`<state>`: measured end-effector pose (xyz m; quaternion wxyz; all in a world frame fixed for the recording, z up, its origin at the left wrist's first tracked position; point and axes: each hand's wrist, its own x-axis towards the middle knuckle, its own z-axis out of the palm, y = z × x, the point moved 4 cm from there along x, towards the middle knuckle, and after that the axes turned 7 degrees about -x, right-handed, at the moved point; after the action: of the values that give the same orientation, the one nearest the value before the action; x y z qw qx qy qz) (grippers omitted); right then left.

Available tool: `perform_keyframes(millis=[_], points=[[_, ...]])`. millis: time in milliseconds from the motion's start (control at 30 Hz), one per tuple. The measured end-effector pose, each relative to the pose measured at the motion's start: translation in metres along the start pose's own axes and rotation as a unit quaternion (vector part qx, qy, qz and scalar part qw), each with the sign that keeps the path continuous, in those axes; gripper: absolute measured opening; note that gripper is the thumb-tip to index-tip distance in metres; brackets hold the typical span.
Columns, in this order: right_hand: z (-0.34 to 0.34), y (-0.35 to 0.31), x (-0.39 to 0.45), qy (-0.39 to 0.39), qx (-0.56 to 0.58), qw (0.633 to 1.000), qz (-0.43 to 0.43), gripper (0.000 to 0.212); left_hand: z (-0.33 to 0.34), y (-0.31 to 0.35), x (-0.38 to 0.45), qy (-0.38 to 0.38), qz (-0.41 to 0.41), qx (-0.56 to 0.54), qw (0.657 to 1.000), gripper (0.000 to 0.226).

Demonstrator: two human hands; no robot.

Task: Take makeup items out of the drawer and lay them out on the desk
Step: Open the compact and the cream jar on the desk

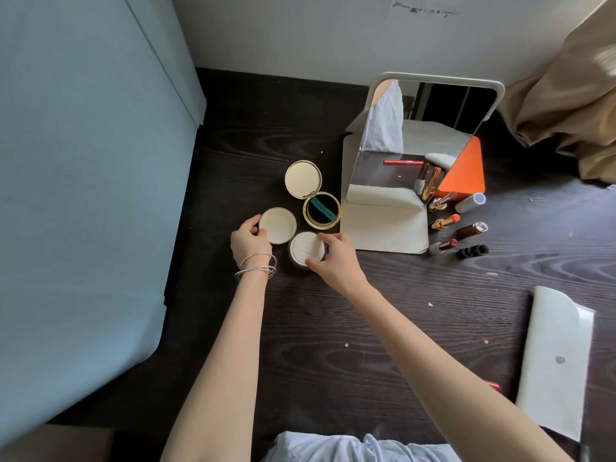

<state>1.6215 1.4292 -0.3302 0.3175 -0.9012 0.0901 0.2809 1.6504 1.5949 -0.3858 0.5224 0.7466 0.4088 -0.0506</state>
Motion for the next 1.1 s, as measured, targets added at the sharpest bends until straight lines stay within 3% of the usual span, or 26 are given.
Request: perform_keyframes(millis=[1100], points=[[0.0,-0.003,0.001,-0.026,0.037,0.999,-0.025,0.064,-0.006,0.013,-0.011,-0.017,-0.007,0.026,0.999,0.038]])
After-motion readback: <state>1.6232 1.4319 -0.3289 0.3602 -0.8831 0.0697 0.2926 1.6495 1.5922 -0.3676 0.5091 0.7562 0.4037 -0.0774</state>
